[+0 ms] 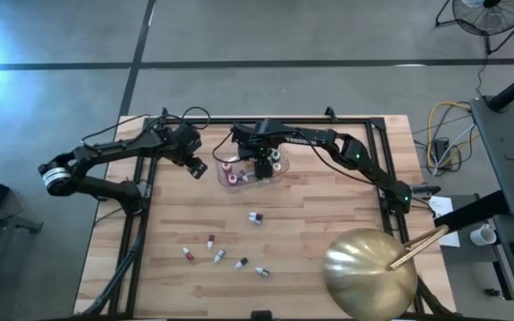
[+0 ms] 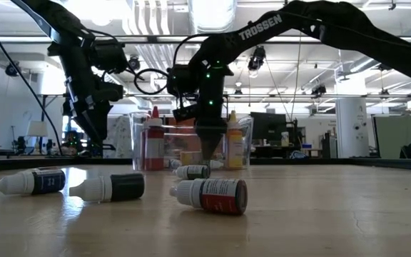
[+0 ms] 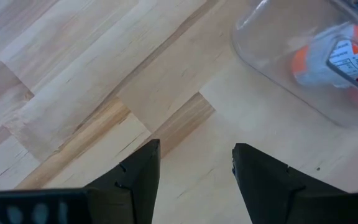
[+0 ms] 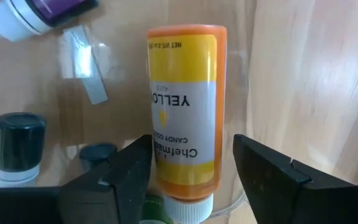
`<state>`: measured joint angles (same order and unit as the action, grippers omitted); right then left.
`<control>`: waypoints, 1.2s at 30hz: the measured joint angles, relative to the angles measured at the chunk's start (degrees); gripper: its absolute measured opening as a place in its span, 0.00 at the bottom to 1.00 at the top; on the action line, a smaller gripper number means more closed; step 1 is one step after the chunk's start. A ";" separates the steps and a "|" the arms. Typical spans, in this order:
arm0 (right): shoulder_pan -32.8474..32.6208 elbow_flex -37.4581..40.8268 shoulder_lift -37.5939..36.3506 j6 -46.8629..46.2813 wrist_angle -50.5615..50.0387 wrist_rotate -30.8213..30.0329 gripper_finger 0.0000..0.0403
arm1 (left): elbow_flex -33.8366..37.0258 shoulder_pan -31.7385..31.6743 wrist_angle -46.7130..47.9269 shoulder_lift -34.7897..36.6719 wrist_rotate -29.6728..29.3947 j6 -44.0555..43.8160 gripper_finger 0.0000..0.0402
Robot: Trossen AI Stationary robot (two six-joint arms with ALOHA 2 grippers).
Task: Pick & Place food coloring
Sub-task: Remove the top large yellow food coloring bottle from the transparent bin
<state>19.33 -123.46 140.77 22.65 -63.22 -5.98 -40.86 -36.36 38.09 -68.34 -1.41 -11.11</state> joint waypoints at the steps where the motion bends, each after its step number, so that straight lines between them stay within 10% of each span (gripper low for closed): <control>1: 0.02 0.00 0.00 -0.11 0.00 0.05 0.54 | 0.00 -0.02 0.02 0.00 0.00 -0.01 0.43; 36: 1.25 -10.91 -4.51 -8.58 -2.82 -1.47 0.25 | 0.00 0.05 0.13 0.00 0.09 0.51 0.43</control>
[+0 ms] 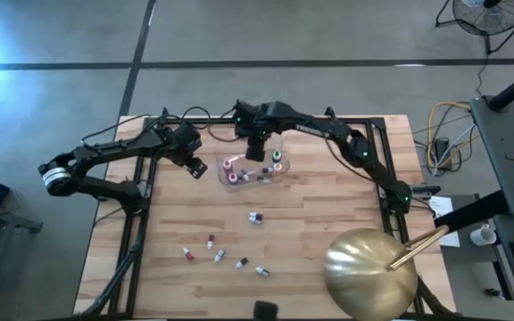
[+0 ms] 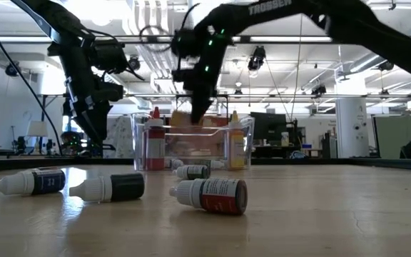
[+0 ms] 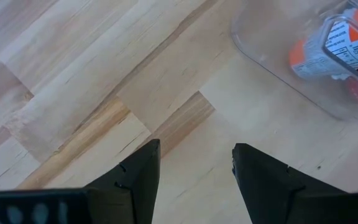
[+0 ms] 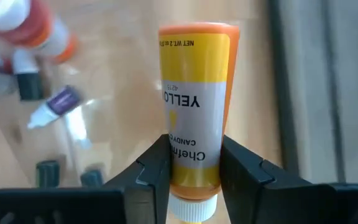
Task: Pick & Place food coloring
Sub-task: Remove the top large yellow food coloring bottle from the transparent bin
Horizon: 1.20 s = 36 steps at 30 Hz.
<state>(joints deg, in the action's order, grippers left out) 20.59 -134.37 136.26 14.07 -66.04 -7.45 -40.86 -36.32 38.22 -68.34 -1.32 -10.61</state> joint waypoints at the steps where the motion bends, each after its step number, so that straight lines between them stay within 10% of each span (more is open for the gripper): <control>1: 0.09 0.00 -1.25 -2.03 -0.69 -1.93 0.25 | -0.01 0.00 -0.02 0.00 -0.02 0.17 0.43; 11: 3.93 0.35 -10.32 -40.62 -24.62 -12.39 0.26 | -0.02 0.00 -0.59 0.00 -0.02 2.70 0.43; 24: -0.90 30.80 -20.88 -62.90 -24.24 10.63 0.26 | -0.02 -0.07 -0.70 0.00 0.00 4.01 0.43; 36: -11.66 52.27 -25.31 -62.72 -23.47 42.27 0.27 | -0.02 -0.04 -0.80 0.00 0.28 6.42 0.43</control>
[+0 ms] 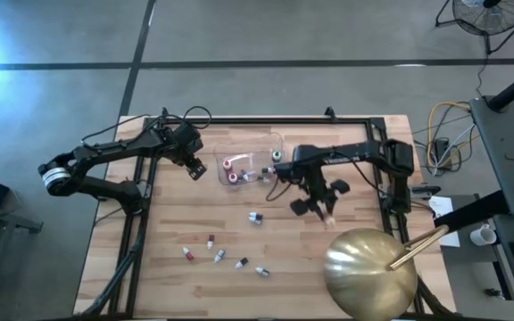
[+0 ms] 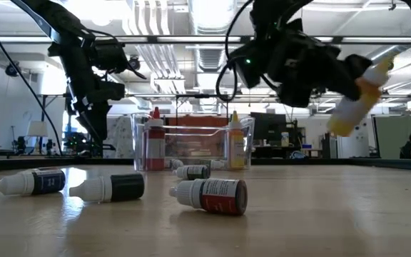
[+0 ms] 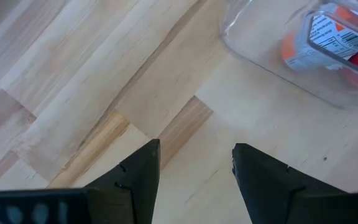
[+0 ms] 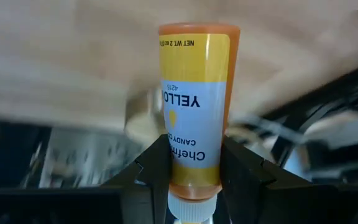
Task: Pick & Place food coloring
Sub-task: Remove the top large yellow food coloring bottle from the transparent bin
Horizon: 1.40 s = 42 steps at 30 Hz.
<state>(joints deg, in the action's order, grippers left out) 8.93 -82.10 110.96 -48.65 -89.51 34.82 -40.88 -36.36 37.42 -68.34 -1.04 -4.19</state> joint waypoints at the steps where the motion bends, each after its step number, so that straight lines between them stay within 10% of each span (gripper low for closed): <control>1: -0.50 0.97 0.00 0.49 0.11 2.62 0.27 | 0.00 0.00 -0.08 0.00 0.00 0.00 0.43; 18: -8.37 21.81 0.07 -4.98 22.40 32.80 0.27 | 0.00 0.00 -0.94 0.00 0.02 -0.74 0.43; 42: -4.77 32.80 0.13 -10.33 31.93 34.37 0.42 | 0.07 0.02 -3.18 0.00 0.01 -0.13 0.43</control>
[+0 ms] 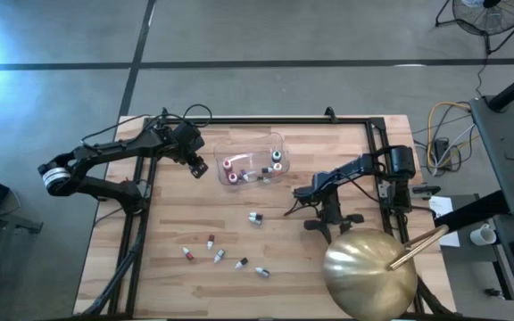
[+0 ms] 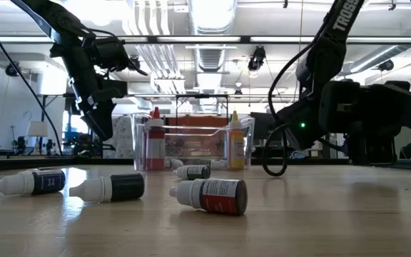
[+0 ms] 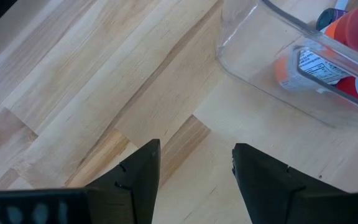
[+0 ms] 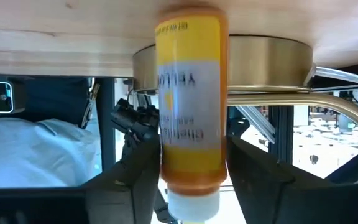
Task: Pick & Place food coloring
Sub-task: Remove the top large yellow food coloring bottle from the transparent bin
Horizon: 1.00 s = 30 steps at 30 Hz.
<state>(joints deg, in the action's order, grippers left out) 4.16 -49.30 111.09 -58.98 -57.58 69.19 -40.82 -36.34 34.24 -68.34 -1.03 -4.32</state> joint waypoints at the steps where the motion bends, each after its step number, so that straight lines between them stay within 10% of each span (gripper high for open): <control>1: 0.00 0.04 0.00 0.00 0.14 0.00 0.43 | 0.00 0.00 0.00 0.00 -0.01 0.02 0.43; 16: 0.00 -1.09 0.00 -0.55 2.97 -4.50 0.50 | 0.02 -0.04 0.02 0.00 -0.01 0.07 0.43; 30: 1.04 -7.00 -1.68 -3.52 2.68 -27.64 0.50 | 0.02 -0.02 -0.03 0.00 -0.01 0.07 0.43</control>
<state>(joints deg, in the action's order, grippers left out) 5.20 -56.30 109.41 -62.50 -54.90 41.55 -40.80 -36.36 34.22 -68.34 -1.04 -4.25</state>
